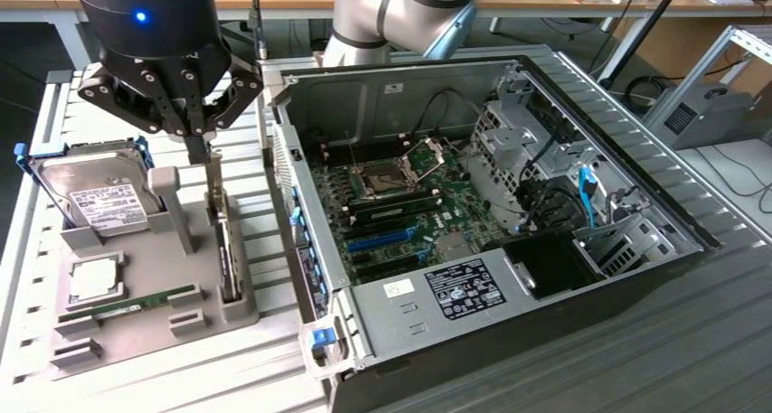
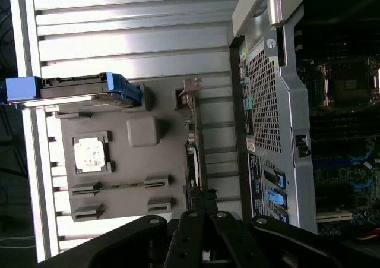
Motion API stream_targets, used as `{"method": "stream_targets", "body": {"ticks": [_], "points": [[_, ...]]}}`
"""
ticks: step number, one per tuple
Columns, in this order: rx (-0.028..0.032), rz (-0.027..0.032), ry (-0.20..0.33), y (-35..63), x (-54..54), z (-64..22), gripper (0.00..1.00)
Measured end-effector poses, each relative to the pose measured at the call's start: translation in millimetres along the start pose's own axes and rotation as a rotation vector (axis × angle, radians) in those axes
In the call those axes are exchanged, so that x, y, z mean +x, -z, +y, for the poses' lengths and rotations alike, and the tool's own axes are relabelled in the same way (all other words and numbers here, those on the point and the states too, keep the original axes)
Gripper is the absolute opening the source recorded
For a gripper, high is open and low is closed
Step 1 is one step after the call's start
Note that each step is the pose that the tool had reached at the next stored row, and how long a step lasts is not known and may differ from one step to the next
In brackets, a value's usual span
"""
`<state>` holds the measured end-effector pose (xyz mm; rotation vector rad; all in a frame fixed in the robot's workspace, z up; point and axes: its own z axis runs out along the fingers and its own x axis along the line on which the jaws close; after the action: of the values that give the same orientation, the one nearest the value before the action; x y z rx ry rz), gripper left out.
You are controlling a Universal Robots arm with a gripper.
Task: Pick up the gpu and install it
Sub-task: 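Pick up the gpu and move the gpu toward the slot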
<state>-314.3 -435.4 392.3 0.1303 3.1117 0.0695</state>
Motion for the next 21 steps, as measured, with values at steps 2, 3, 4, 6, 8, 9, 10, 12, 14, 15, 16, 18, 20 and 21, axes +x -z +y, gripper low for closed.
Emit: {"method": "stream_targets", "body": {"ticks": [2,3,4,6,8,9,10,12,14,15,16,18,20,21], "points": [[0.0001,0.0001,0.0,0.0,0.0,0.0,0.11],[0.0001,0.0,0.0,0.0,0.0,0.0,0.11],[0.0001,0.0,0.0,0.0,0.0,0.0,0.11],[0.0001,0.0,0.0,0.0,0.0,0.0,0.29],[0.0001,0.0,0.0,0.0,0.0,0.0,0.36],[0.0001,0.0001,0.0,0.0,0.0,0.0,0.42],[0.0001,0.0,0.0,0.0,0.0,0.0,0.42],[0.0001,0.0,0.0,0.0,0.0,0.0,0.42],[0.0,0.0,0.0,0.0,0.0,0.0,0.42],[0.0001,0.0,0.0,0.0,0.0,0.0,0.43],[0.0,0.0,0.0,0.0,0.0,0.0,0.49],[0.0001,0.0001,0.0,0.0,0.0,0.0,0.56],[0.0001,0.0,0.0,0.0,0.0,0.0,0.56],[0.0001,0.0001,0.0,0.0,0.0,0.0,0.56]]}}
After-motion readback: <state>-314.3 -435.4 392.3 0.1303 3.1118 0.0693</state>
